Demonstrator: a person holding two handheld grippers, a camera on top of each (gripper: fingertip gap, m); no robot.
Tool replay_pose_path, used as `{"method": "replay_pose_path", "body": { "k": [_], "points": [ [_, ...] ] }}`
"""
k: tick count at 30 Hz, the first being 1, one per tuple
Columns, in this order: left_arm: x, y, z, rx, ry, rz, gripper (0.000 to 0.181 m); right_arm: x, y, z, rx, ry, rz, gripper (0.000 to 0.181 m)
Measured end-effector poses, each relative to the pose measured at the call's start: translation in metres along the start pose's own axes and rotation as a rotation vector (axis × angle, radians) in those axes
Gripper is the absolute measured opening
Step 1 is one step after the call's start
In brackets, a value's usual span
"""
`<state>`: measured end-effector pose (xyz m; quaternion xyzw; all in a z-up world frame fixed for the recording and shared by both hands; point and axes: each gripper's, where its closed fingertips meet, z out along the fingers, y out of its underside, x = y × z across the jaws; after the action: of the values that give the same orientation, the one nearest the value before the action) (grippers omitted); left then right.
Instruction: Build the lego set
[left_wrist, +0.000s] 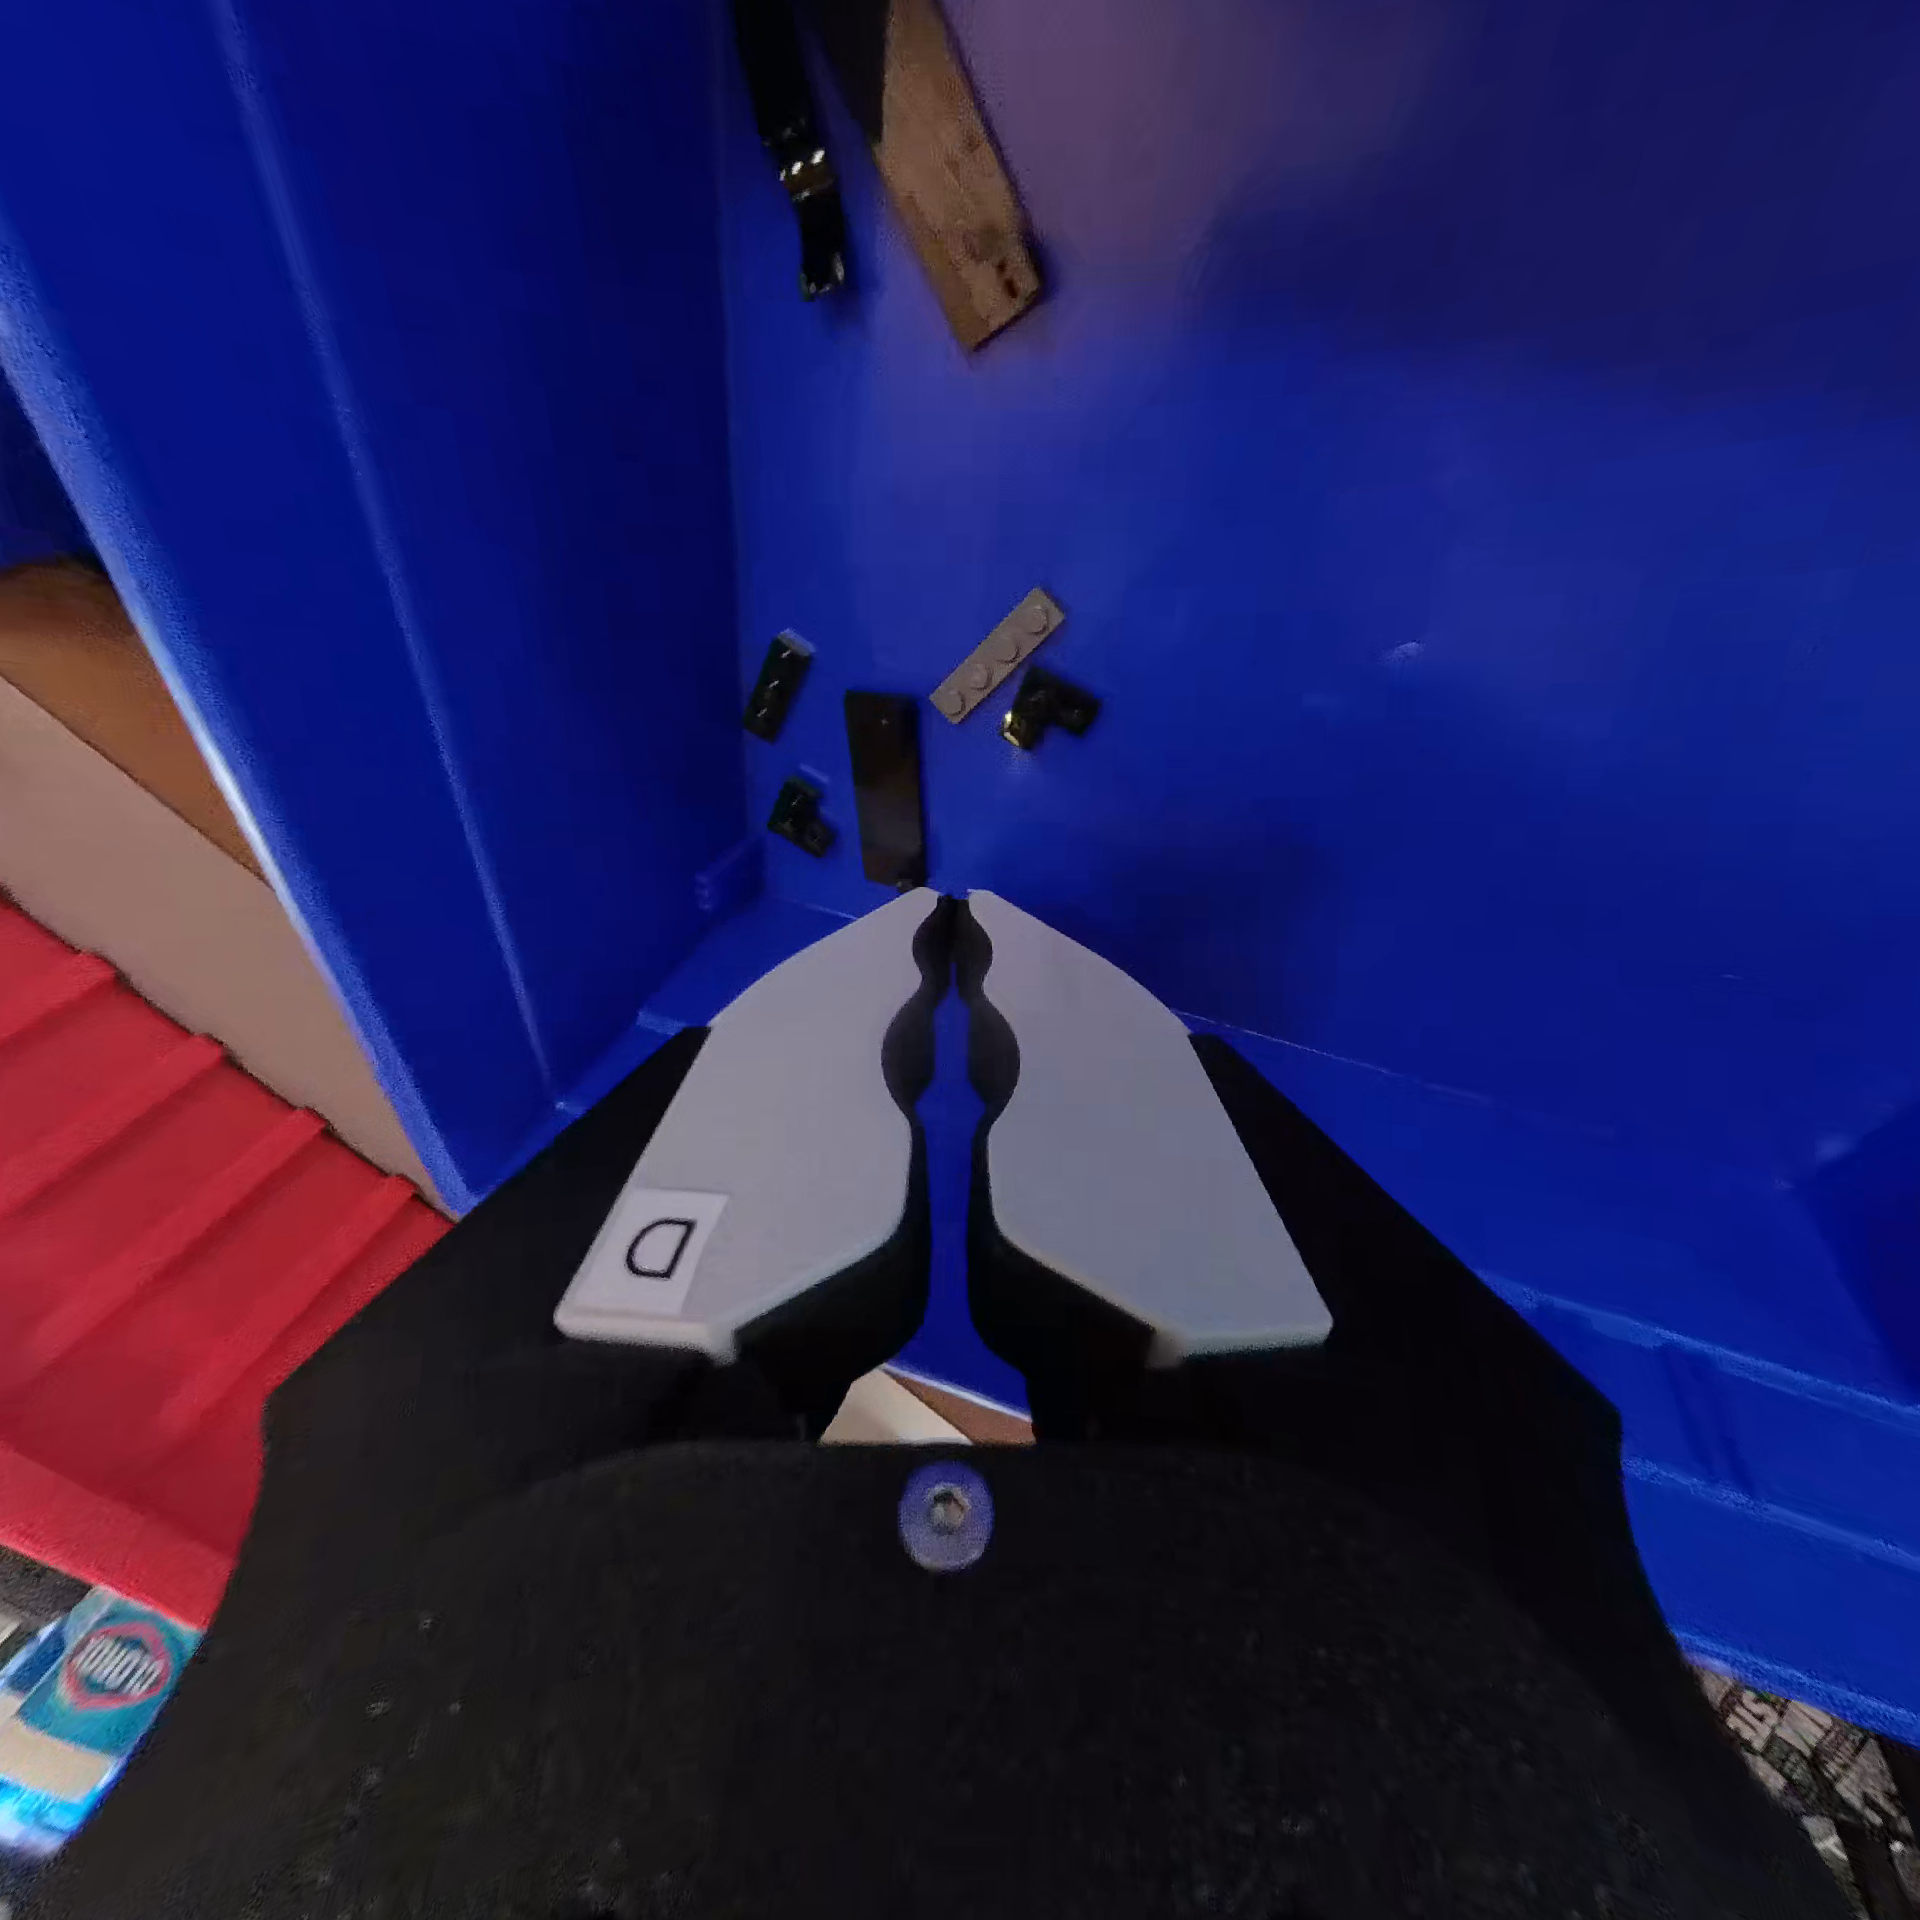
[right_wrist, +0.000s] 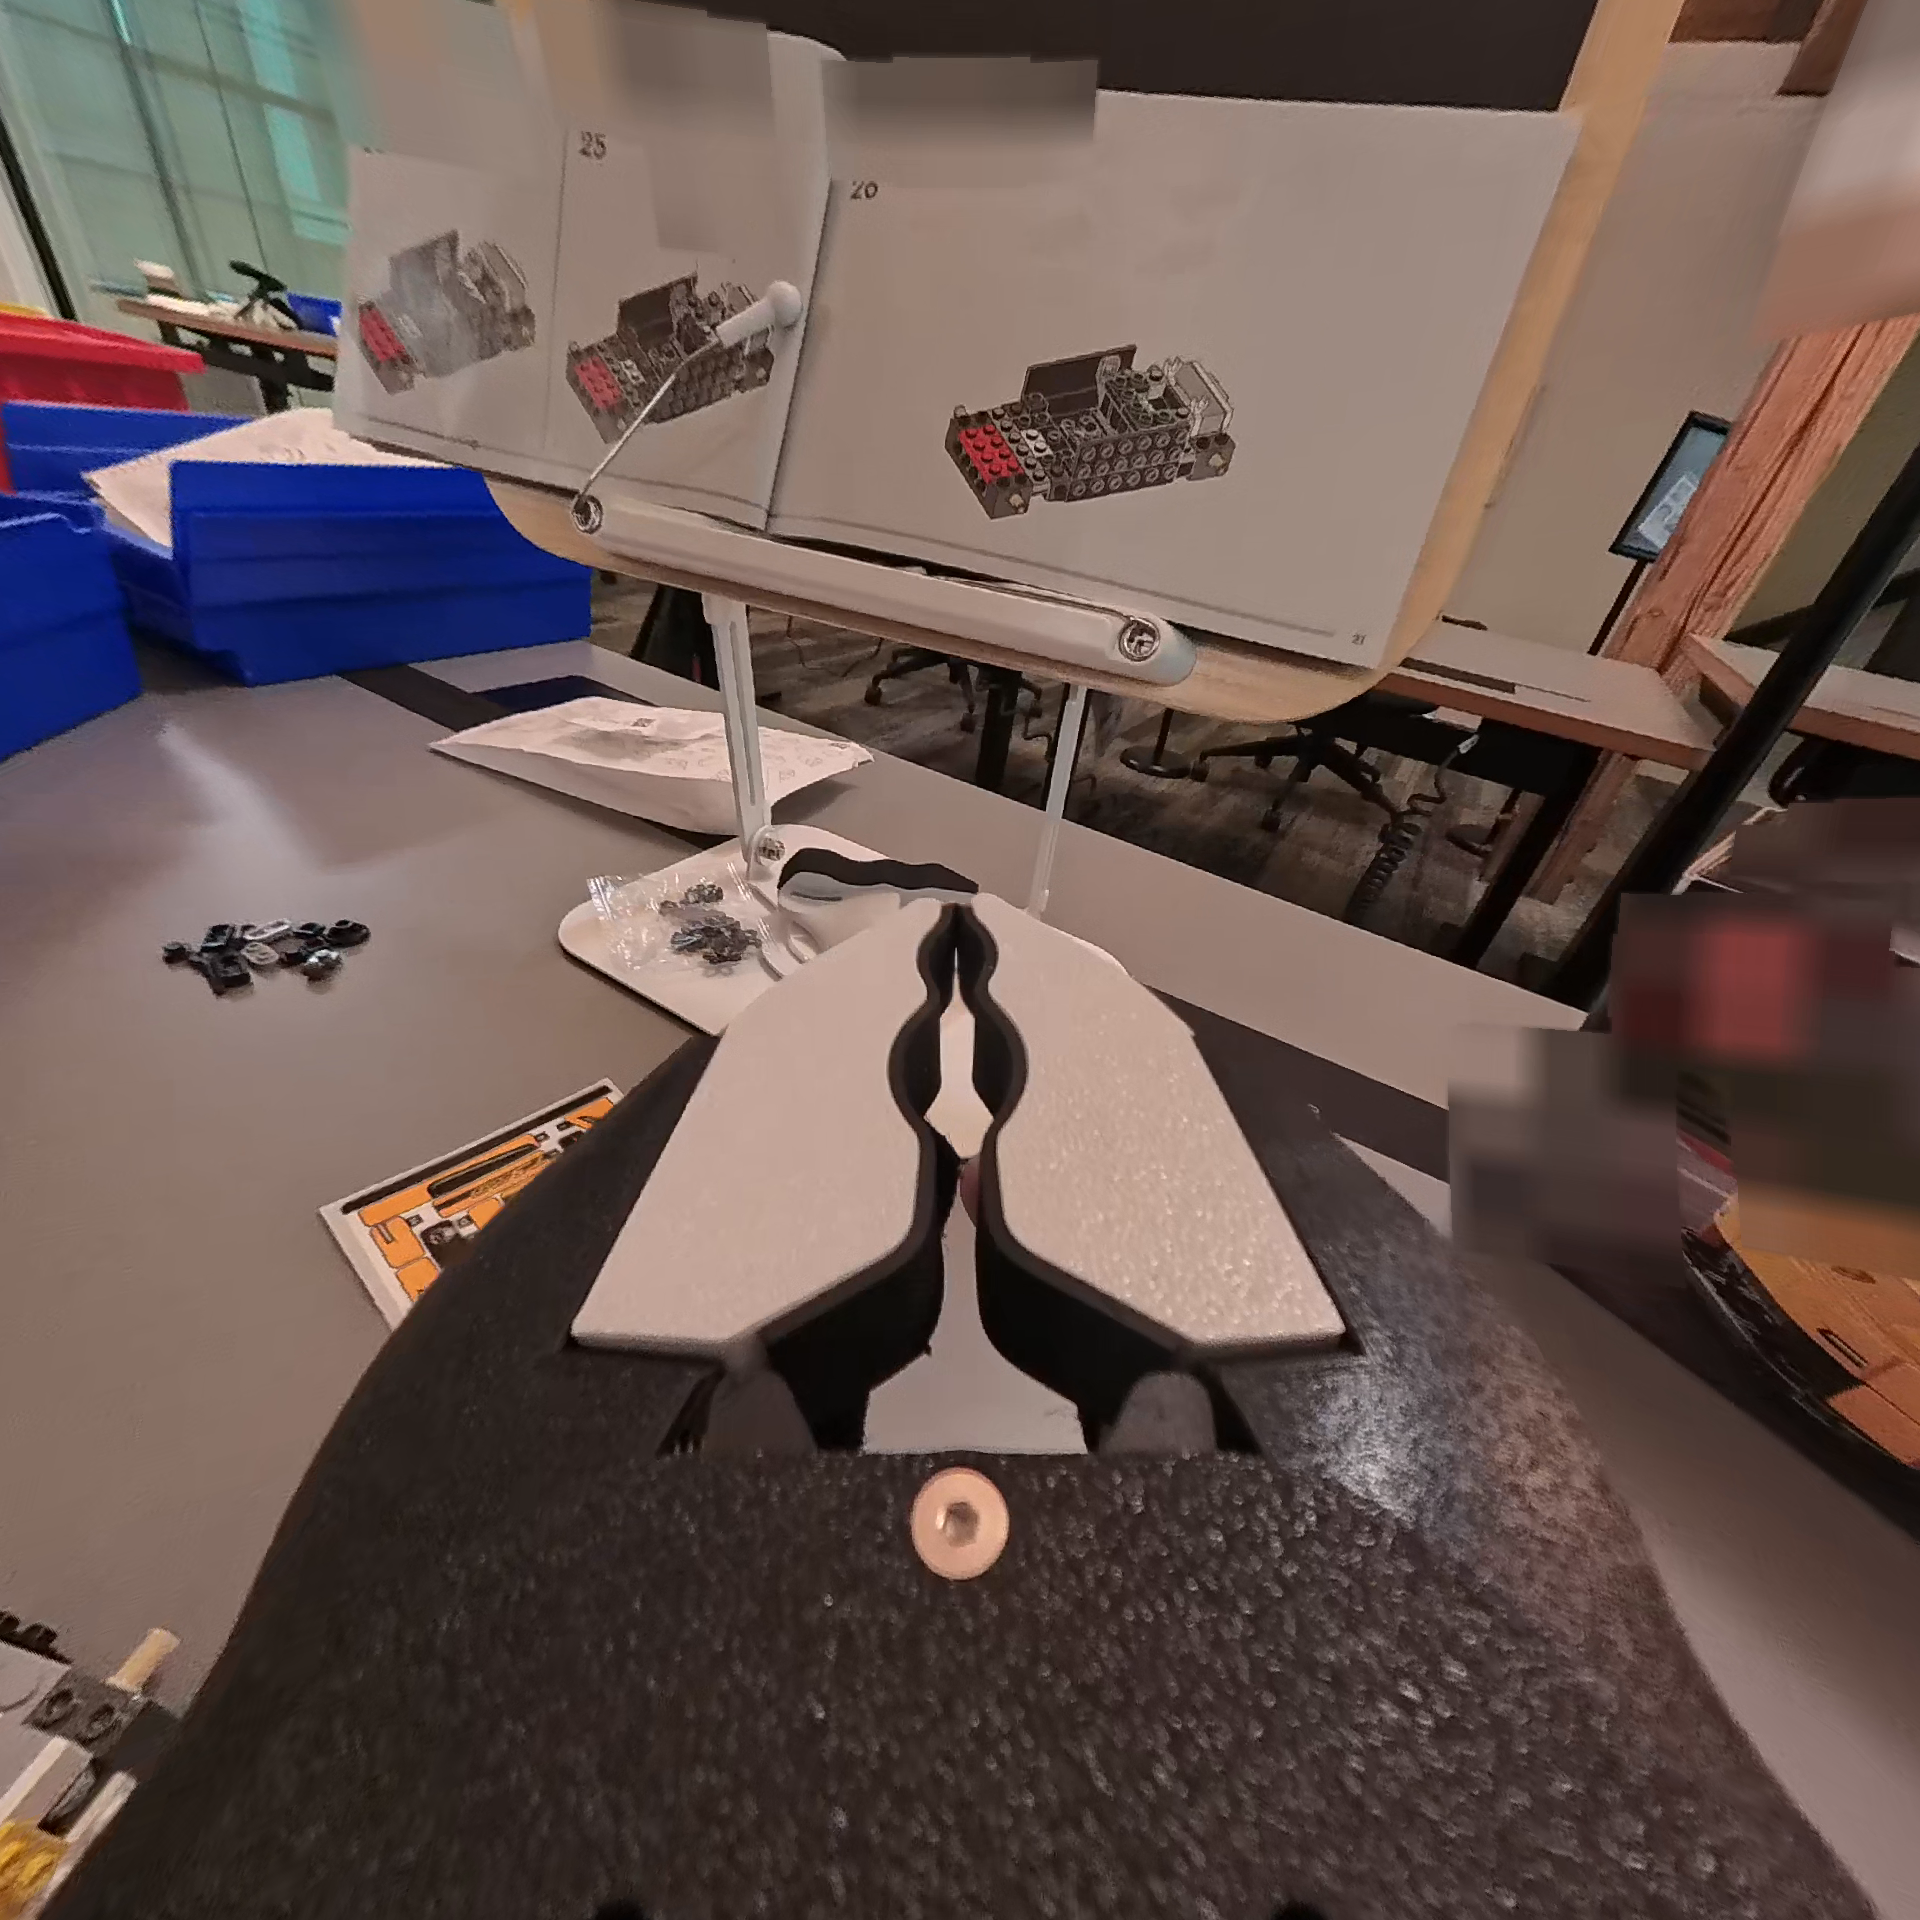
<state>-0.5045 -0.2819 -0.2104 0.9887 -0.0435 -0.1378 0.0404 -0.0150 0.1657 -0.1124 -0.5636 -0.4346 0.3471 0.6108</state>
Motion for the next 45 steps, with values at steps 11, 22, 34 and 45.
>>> {"method": "replay_pose_path", "body": {
  "k": [11,22,34,45],
  "points": [
    [-0.013,-0.006,0.045,-0.166,0.091,0.032,0.03,-0.003,0.008,0.003,-0.032,-0.018,-0.009,0.0],
    [-0.013,-0.003,0.05,-0.157,0.144,0.071,0.01,-0.006,0.016,0.004,-0.053,-0.049,-0.01,0.0],
    [0.172,-0.16,-0.177,0.736,0.091,0.355,0.009,-0.022,-0.032,-0.009,0.035,-0.12,-0.033,0.0],
    [0.399,-0.294,-0.11,0.681,-0.02,0.782,0.009,-0.035,-0.037,-0.021,0.024,-0.153,-0.086,0.0]
  ]
}}
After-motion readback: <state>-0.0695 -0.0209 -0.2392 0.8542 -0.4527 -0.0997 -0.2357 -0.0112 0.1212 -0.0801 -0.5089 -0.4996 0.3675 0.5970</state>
